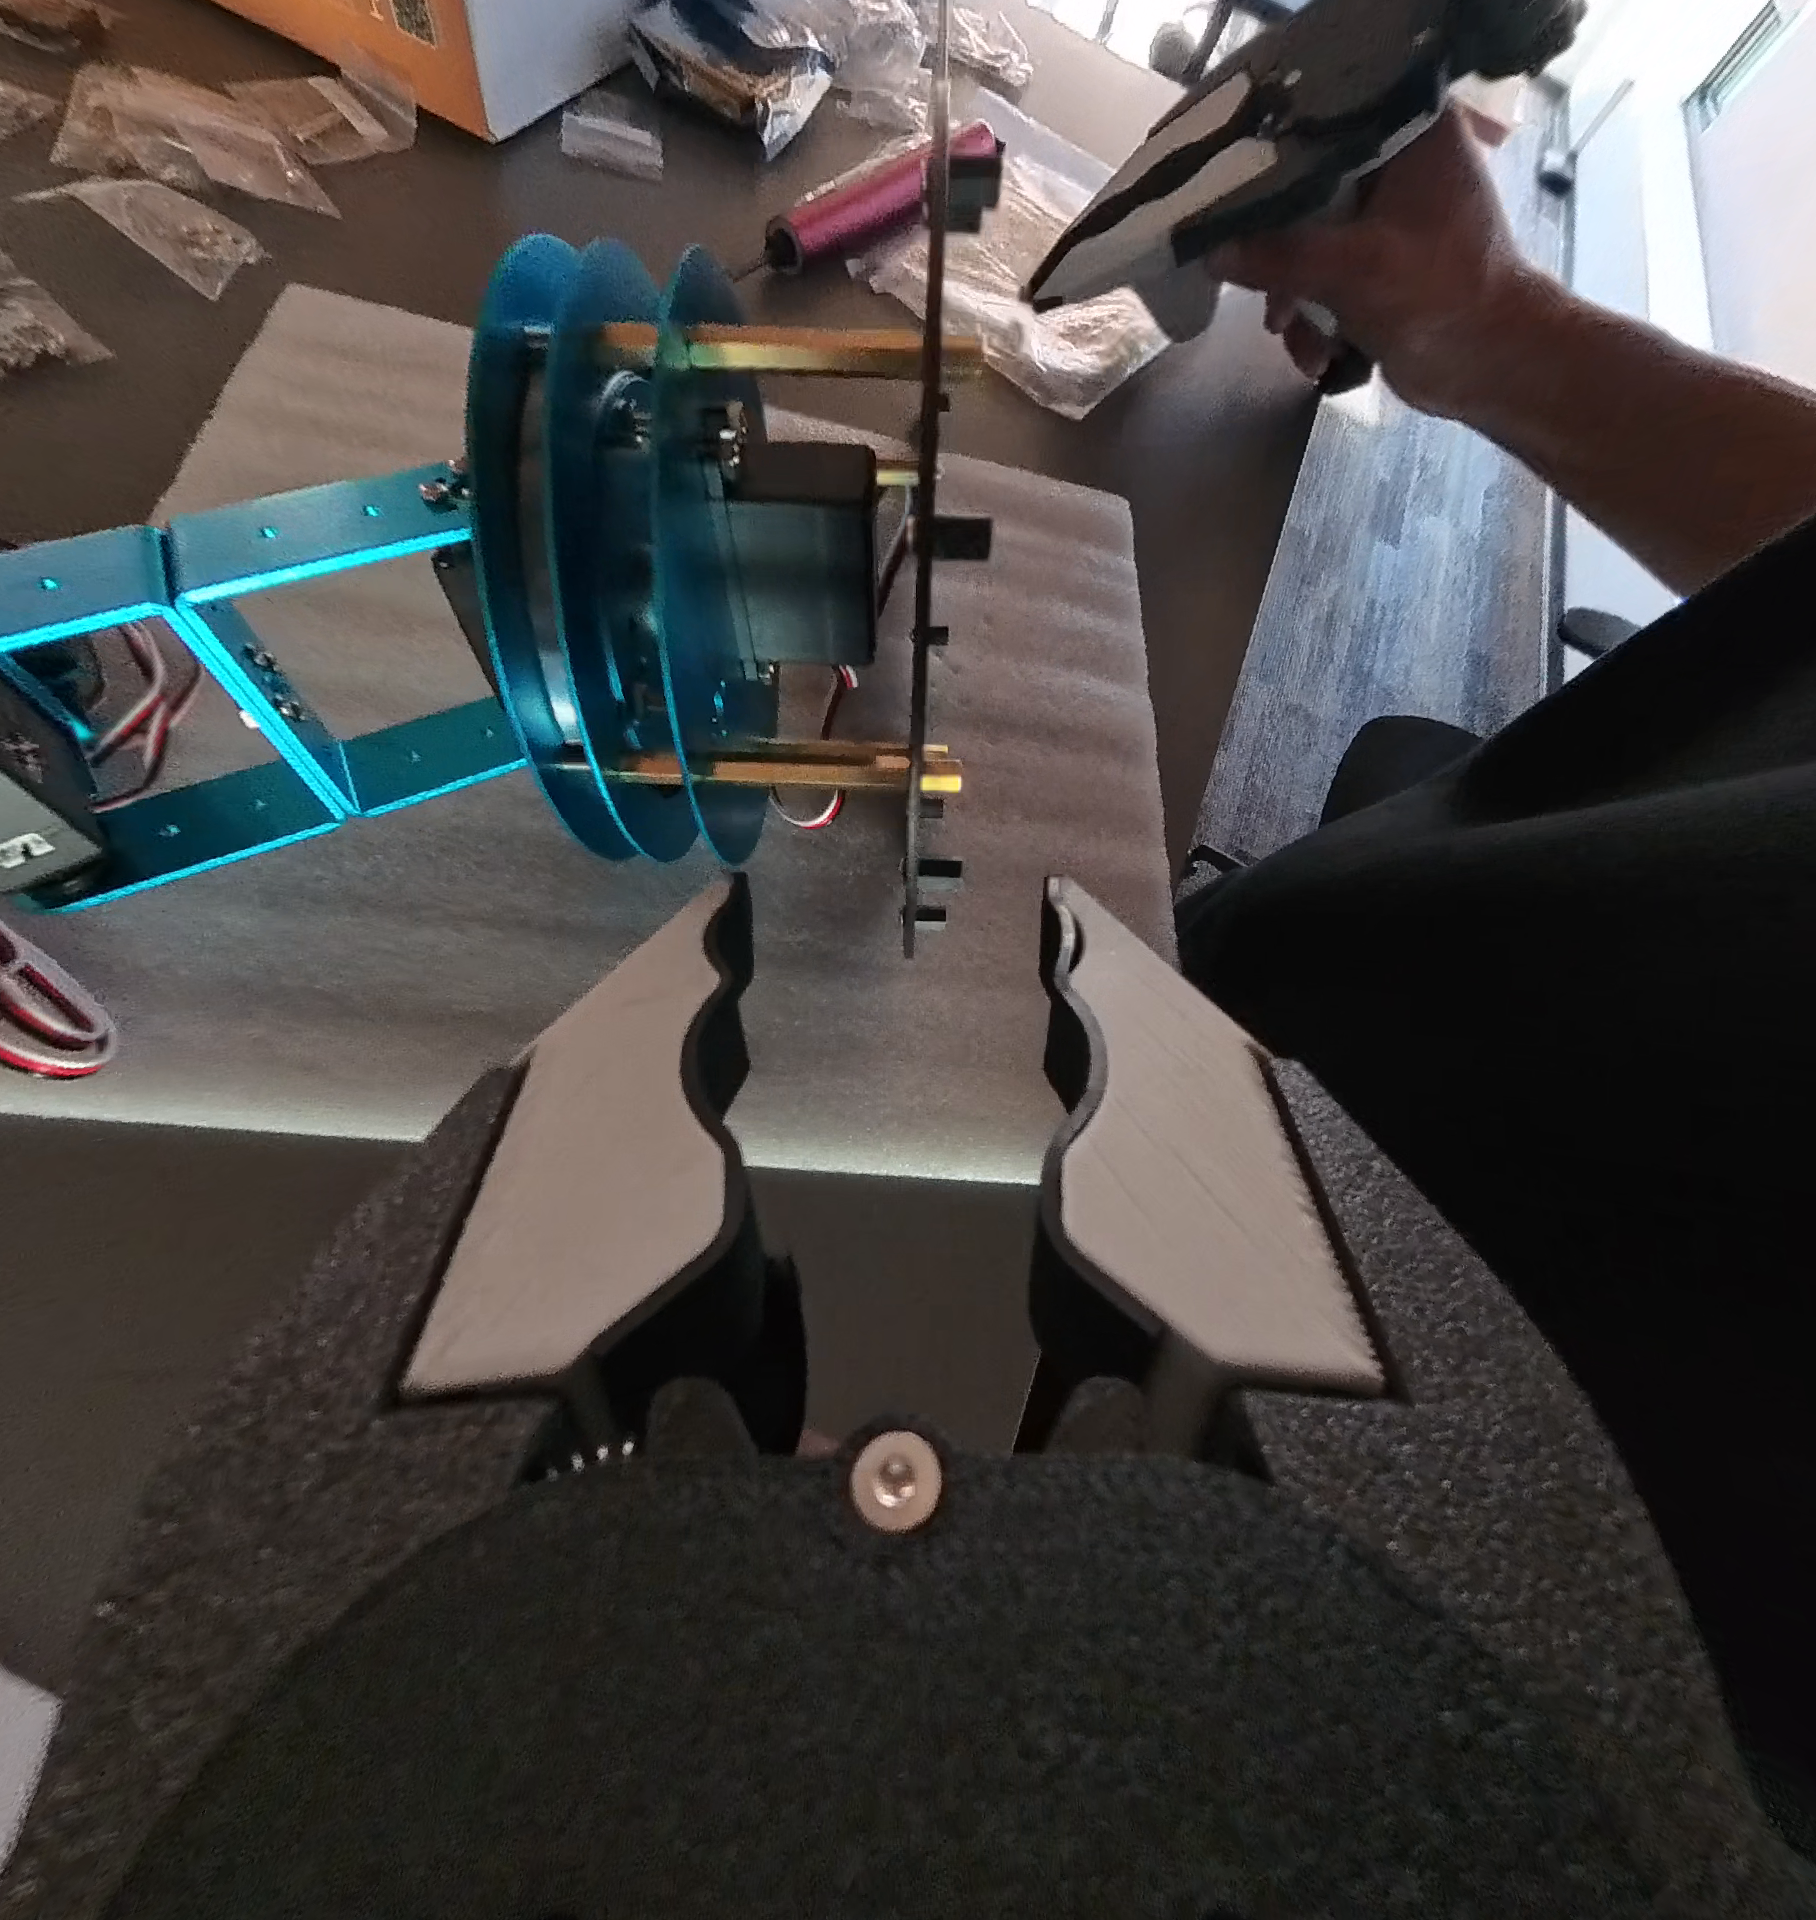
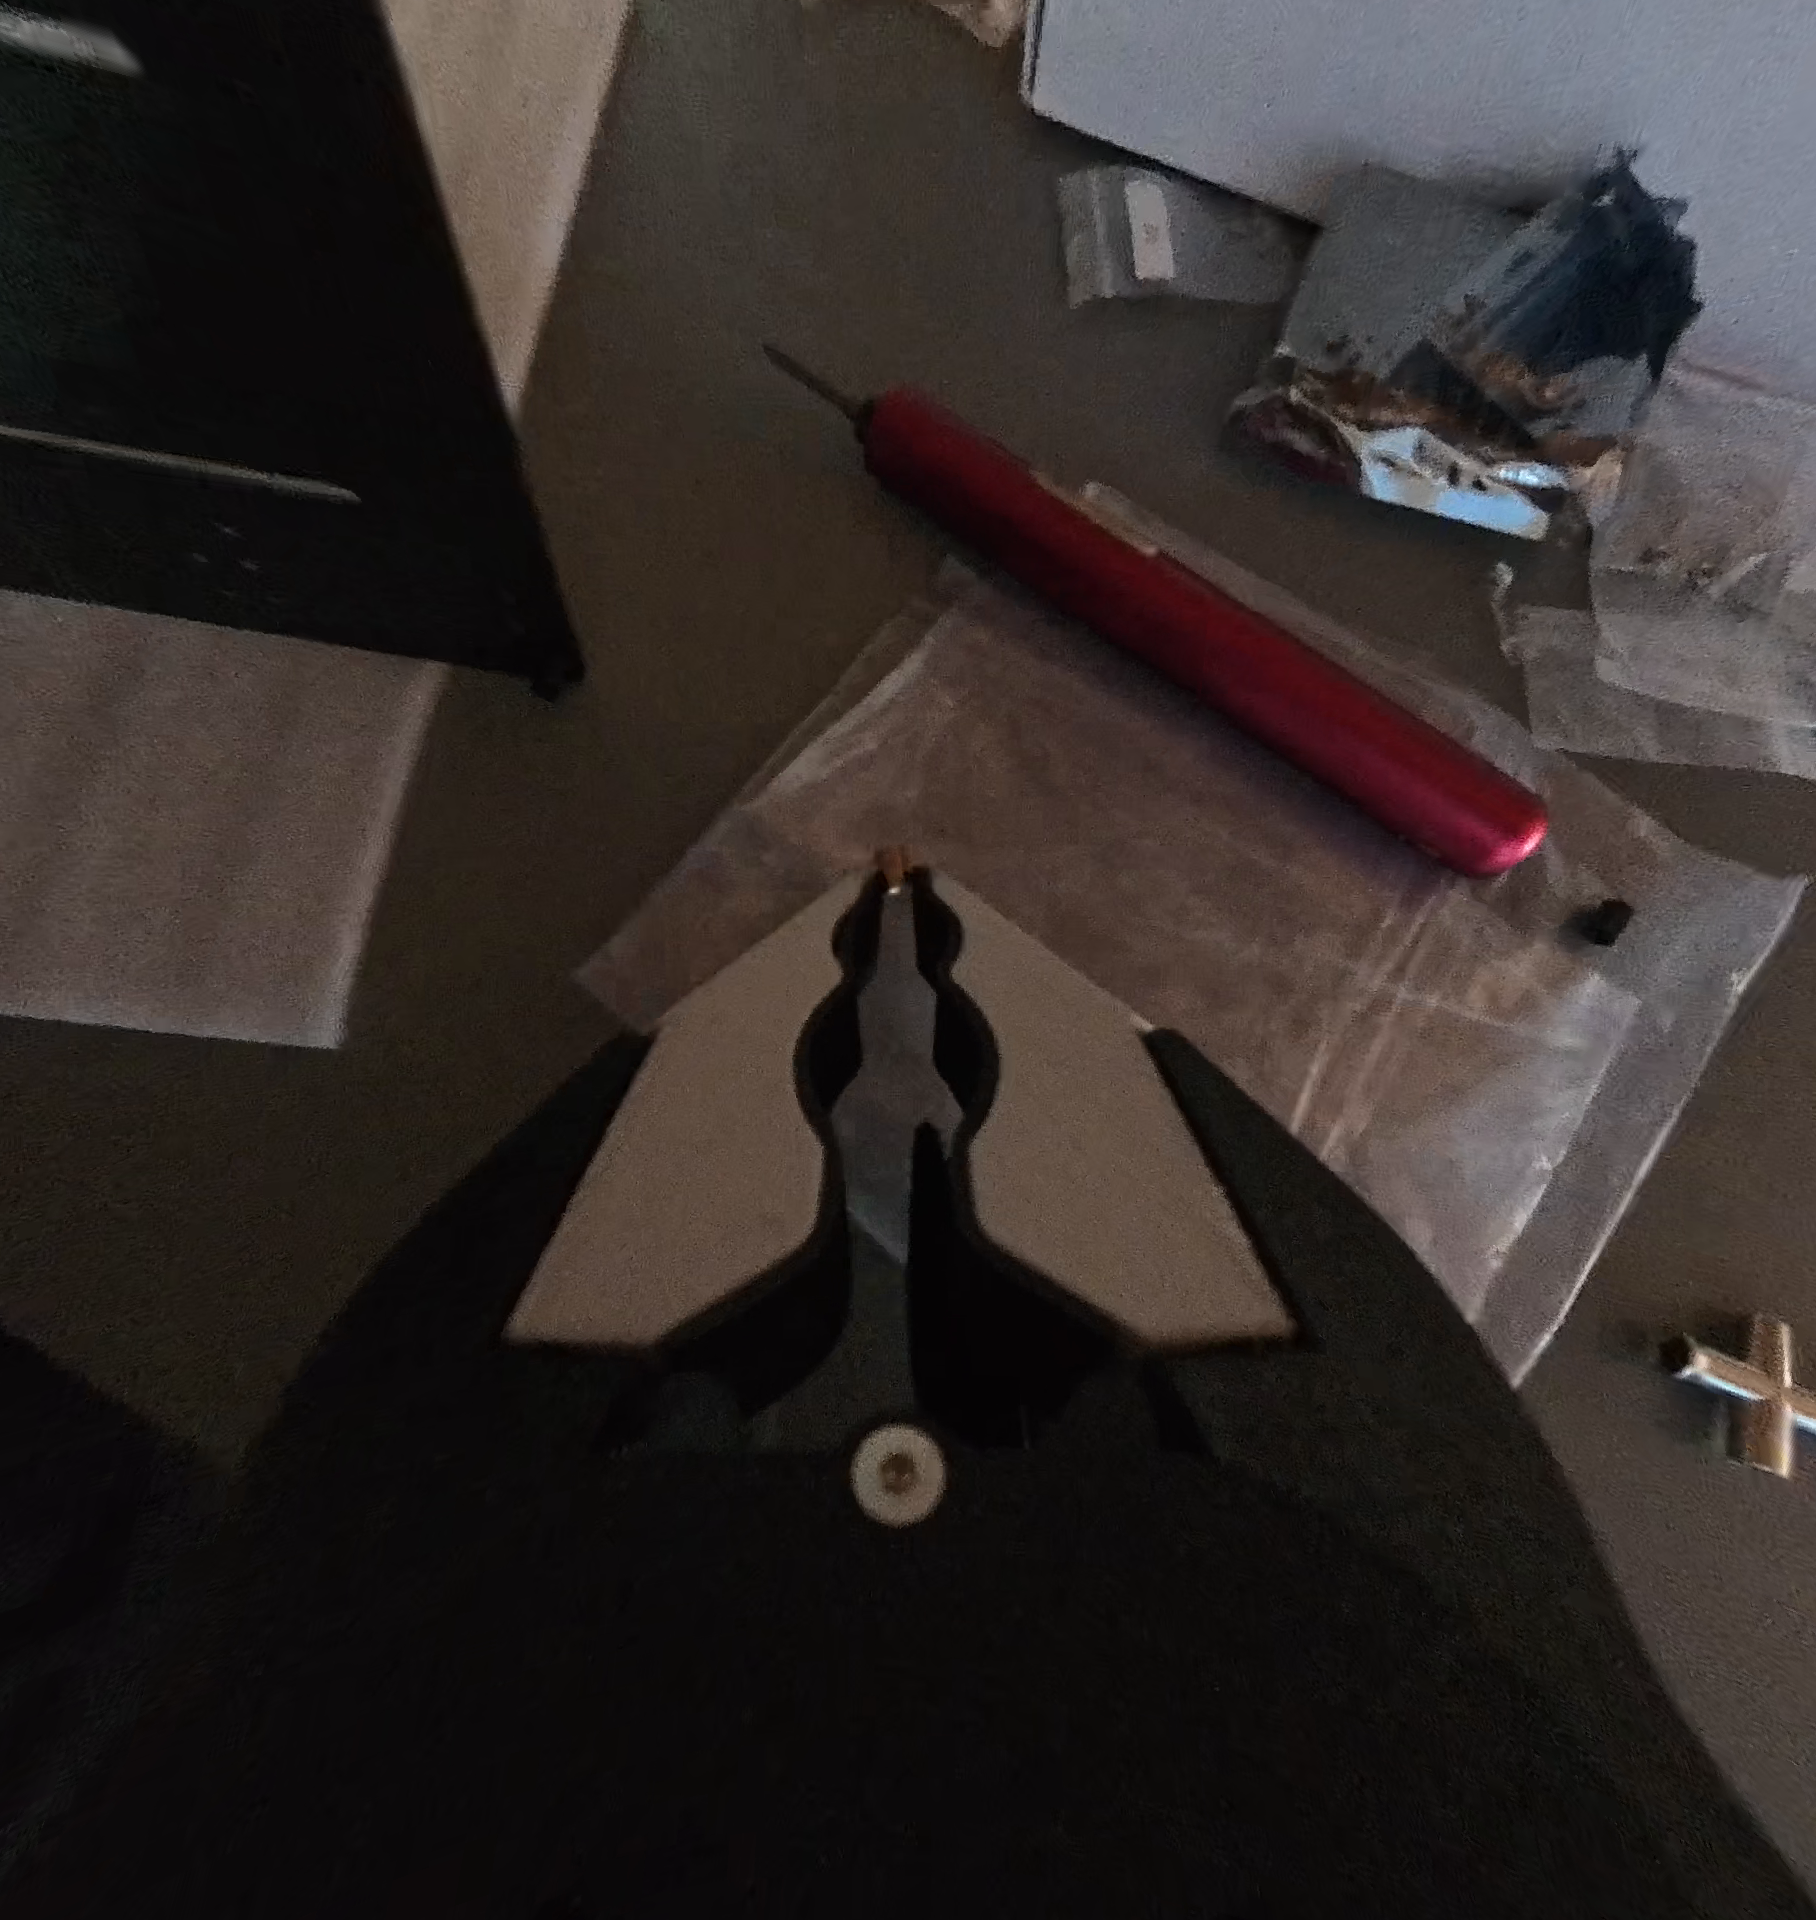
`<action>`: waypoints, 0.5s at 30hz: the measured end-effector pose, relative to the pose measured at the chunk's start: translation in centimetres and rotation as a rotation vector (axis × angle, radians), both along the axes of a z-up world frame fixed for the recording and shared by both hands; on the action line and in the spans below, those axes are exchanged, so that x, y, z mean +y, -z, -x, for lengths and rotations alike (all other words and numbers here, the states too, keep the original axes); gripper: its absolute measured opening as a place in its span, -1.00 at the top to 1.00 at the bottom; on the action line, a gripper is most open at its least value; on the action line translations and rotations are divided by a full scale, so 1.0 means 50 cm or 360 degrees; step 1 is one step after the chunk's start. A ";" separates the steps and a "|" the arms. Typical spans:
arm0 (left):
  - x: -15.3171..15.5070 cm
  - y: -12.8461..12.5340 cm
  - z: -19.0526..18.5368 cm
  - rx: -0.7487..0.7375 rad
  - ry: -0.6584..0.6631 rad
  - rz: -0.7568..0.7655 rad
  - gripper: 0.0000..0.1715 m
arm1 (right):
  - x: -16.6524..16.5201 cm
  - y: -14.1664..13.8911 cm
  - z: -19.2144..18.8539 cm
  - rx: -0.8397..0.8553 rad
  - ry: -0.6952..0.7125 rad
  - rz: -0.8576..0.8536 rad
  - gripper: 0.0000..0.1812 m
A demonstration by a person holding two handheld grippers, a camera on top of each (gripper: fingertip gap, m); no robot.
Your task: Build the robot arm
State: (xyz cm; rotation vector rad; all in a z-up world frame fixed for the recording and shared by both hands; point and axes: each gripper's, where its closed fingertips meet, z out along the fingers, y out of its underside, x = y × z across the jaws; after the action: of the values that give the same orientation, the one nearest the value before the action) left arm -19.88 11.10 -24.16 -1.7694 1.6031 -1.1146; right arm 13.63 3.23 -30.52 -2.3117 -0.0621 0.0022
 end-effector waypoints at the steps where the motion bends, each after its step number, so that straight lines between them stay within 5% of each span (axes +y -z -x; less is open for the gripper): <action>1: -0.001 0.001 -0.001 -0.0007 -0.0009 0.0009 0.36 | 0.003 -0.019 0.018 0.0023 -0.0008 -0.0046 0.95; 9: -0.001 0.006 -0.029 -0.0123 -0.0116 -0.0033 0.71 | 0.072 -0.107 0.396 0.0695 -0.0129 -0.0160 0.95; 15: -0.012 0.004 -0.039 -0.0212 -0.0114 0.0006 0.87 | 0.107 -0.134 0.427 0.0605 0.0157 -0.0133 0.95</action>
State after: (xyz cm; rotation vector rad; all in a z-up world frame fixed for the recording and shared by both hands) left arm -17.95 10.49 -24.37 -1.7032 1.4487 -1.1762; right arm -7.73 8.57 -23.83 -2.1907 0.2410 0.3800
